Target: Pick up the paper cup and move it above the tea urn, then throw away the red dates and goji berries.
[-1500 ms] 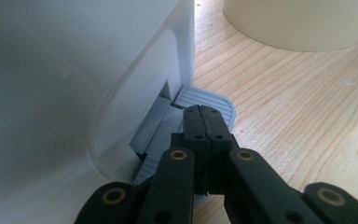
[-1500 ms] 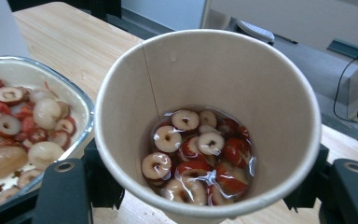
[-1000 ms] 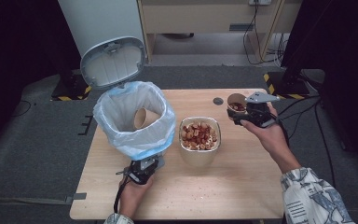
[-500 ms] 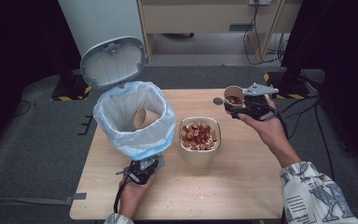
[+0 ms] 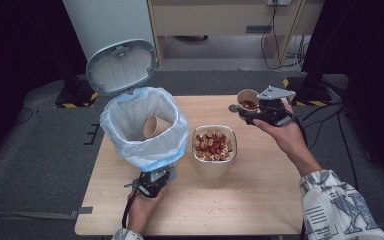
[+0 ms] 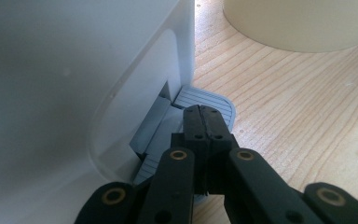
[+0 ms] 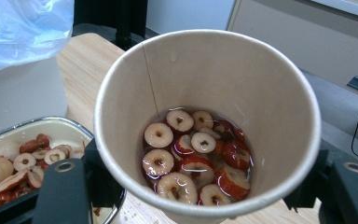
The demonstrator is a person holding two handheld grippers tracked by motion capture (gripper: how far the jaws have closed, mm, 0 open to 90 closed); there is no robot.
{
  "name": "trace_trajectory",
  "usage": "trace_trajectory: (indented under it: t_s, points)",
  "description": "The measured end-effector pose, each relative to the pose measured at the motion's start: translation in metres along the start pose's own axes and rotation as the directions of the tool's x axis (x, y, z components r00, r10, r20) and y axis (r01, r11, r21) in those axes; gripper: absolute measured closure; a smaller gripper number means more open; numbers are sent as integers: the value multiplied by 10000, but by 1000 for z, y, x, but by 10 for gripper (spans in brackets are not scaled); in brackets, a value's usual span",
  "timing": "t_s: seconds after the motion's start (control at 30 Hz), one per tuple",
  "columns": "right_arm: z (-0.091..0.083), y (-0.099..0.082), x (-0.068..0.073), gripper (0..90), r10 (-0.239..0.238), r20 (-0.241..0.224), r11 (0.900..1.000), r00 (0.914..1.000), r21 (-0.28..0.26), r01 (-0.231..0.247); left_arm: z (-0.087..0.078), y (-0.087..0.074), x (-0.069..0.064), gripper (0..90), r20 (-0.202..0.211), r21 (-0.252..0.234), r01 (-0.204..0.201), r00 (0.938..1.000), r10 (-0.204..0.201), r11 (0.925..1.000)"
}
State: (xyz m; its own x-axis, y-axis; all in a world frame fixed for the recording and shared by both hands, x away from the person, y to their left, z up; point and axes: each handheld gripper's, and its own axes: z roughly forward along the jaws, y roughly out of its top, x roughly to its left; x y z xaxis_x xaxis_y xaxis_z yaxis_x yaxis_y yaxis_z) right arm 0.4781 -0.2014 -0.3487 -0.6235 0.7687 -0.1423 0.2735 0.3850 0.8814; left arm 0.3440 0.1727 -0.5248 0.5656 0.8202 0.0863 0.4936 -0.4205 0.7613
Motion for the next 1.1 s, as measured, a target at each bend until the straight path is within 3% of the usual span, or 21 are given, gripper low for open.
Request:
trace_trajectory:
  t_s: [0.23, 0.37, 0.53, 0.63, 1.1]
  points:
    - [0, 1, -4, 309, 30, 87, 10000, 10000, -23, -30, 0, 0, 0, 897, 24, -13, -8, 10000, 8, 10000]
    - [3, 5, -1, 309, -326, -194, 9994, 9993, -83, 324, 0, 0, 0, 897, -11, -3, 11, 10000, -11, 10000]
    - [4, 9, -1, 309, -268, -116, 9995, 9996, -145, 266, 0, 0, 0, 897, -4, 1, 7, 10000, -7, 10000]
    - [4, 12, 4, 309, -554, -348, 9982, 9979, -238, 546, 0, 0, 0, 897, -24, -18, -26, 10000, 26, 10000]
    - [7, 18, 14, 309, -762, -421, 9967, 9962, -316, 749, 0, 0, -1, 897, -13, -39, 1, 10000, -1, 10000]
